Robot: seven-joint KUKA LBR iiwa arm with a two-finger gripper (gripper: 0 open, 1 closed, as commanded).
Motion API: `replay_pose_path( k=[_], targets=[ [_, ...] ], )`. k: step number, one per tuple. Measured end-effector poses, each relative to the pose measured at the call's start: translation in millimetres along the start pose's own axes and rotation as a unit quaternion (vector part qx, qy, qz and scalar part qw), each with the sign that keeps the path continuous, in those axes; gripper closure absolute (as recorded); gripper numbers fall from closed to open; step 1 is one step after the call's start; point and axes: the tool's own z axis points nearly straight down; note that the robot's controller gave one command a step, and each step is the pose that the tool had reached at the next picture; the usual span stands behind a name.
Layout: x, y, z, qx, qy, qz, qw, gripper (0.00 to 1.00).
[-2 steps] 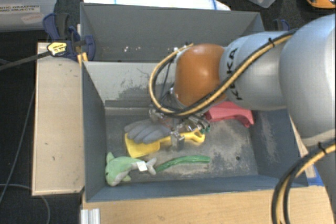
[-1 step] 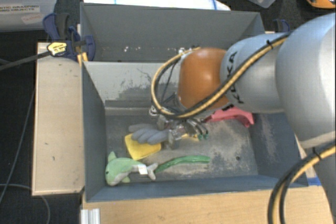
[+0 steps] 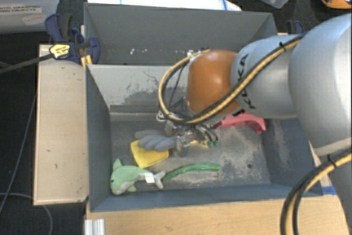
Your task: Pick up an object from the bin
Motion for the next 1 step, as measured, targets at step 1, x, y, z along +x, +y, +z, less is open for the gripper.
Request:
replay_pose_path(
  k=[1],
  targets=[
    [3.1,0.3,-14.6,0.000,0.0050,0.000,1.0000,1.00]
  ],
)
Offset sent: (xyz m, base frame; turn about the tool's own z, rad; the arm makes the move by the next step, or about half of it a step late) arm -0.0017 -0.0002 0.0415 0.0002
